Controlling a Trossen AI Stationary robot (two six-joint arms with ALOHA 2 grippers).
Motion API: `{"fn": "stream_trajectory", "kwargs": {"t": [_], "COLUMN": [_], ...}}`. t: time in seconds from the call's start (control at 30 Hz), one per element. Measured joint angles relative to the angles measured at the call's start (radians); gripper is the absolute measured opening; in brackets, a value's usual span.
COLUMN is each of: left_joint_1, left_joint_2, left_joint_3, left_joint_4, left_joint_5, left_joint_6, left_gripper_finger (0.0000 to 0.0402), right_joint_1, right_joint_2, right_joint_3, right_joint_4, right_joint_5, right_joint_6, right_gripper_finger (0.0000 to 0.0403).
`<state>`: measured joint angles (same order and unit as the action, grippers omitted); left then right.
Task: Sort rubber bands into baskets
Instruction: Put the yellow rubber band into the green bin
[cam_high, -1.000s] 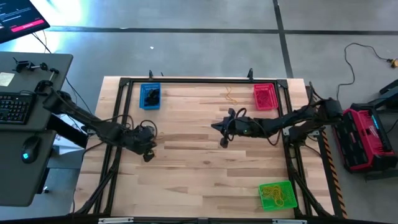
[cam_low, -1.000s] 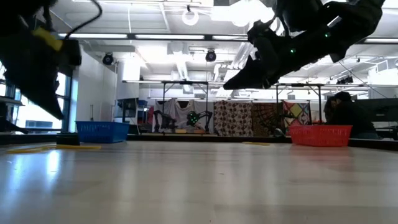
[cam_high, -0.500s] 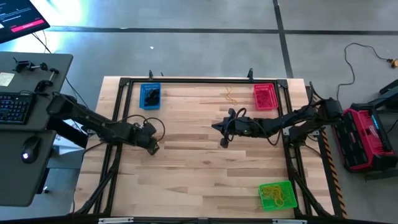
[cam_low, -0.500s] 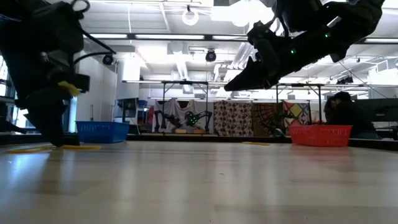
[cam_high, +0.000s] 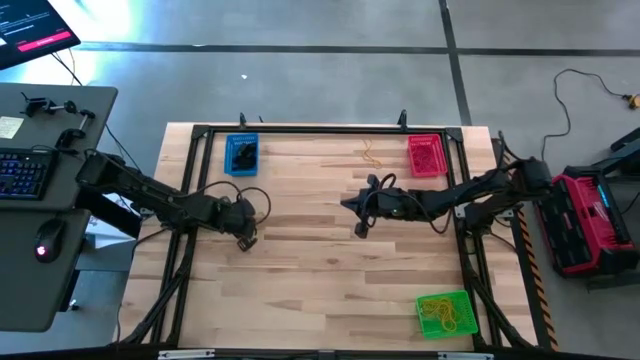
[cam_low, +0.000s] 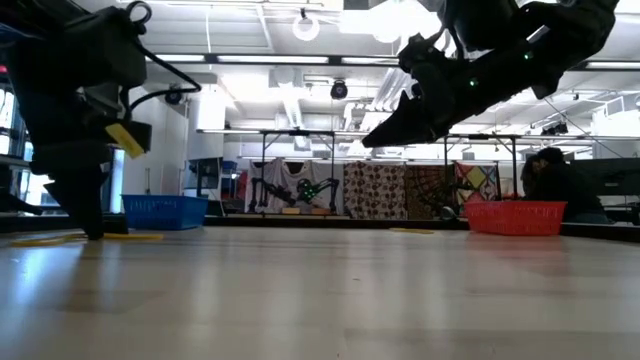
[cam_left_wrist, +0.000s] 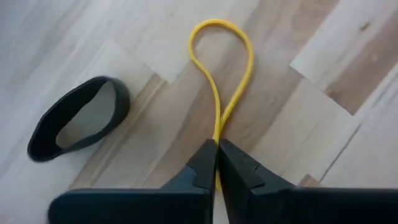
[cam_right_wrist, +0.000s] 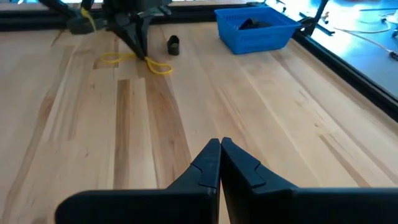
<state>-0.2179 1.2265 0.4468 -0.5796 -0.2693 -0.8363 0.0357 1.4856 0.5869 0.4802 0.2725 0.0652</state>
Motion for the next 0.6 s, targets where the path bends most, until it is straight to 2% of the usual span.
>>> {"fn": "stream_trajectory", "kwargs": {"t": [0.23, 0.37, 0.53, 0.6], "left_joint_1": [-0.029, -0.039, -0.037, -0.037], "left_joint_2": [-0.009, -0.009, -0.002, 0.005], "left_joint_3": [0.028, 0.057, 0.06, 0.06], "left_joint_4": [0.145, 0.311, 0.549, 0.621], "left_joint_5": [0.004, -0.031, -0.061, -0.07], "left_joint_6": [0.129, 0.197, 0.29, 0.307], "left_gripper_finger": [0.0002, 0.0001, 0.0001, 0.0001], "right_joint_1": [0.043, 0.089, 0.146, 0.16], "right_joint_2": [-0.054, -0.047, -0.018, -0.005], "right_joint_3": [0.001, 0.001, 0.001, 0.001], "right_joint_4": [-0.092, -0.095, -0.075, -0.039], "right_joint_5": [-0.013, -0.006, 0.091, 0.096], "right_joint_6": [0.007, 0.004, 0.003, 0.002], "right_gripper_finger": [0.0, 0.0007, 0.0051, 0.0077]}}
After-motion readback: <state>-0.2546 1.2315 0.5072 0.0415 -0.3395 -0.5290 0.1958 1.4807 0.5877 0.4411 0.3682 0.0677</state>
